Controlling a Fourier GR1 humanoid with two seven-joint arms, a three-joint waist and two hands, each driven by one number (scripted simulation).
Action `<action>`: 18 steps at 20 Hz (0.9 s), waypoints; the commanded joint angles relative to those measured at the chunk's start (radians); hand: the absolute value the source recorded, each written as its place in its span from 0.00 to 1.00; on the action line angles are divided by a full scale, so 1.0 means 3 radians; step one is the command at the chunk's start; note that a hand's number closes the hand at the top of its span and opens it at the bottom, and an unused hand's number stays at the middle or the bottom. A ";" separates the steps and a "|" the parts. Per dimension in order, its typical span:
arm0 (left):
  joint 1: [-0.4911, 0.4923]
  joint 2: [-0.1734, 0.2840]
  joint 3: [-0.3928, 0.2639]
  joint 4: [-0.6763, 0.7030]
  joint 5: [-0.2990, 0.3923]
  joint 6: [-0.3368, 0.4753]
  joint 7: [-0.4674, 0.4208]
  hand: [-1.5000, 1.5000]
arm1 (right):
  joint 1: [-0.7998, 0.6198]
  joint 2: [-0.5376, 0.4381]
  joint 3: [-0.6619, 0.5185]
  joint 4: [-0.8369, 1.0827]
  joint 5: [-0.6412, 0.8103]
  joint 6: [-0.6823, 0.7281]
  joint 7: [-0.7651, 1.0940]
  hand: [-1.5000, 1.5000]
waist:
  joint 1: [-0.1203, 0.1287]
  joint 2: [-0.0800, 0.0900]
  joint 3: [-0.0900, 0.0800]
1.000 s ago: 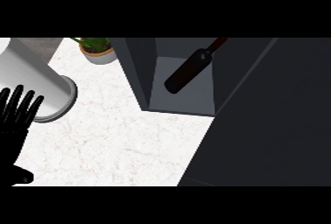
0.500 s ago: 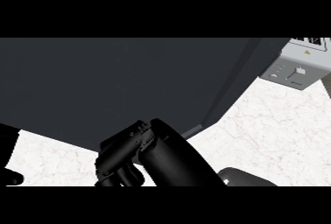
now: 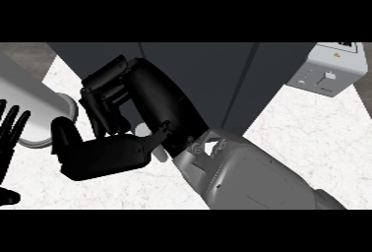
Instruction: Pick up the wine, place it into the cabinet and close the cabinet
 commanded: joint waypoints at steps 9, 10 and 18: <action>-0.0167 -0.0061 0.0175 0.0134 -0.0073 -0.0103 0.0162 0.00 | 0.0081 -0.0145 -0.0663 0.1007 -0.0038 0.0640 -0.0679 1.00 | -0.0055 -0.0002 0.0004; -0.0223 -0.0093 0.0150 0.0101 -0.0077 -0.0014 0.0209 0.00 | -0.0251 -0.0100 -0.0828 0.1349 -0.0119 0.0748 -0.0654 1.00 | -0.0030 0.0005 0.0003; -0.0038 -0.0159 0.0203 0.0100 -0.0145 -0.0173 0.0075 0.00 | 0.0056 -0.0301 -0.0818 0.1391 0.0032 0.0932 -0.0944 1.00 | -0.0046 0.0001 0.0003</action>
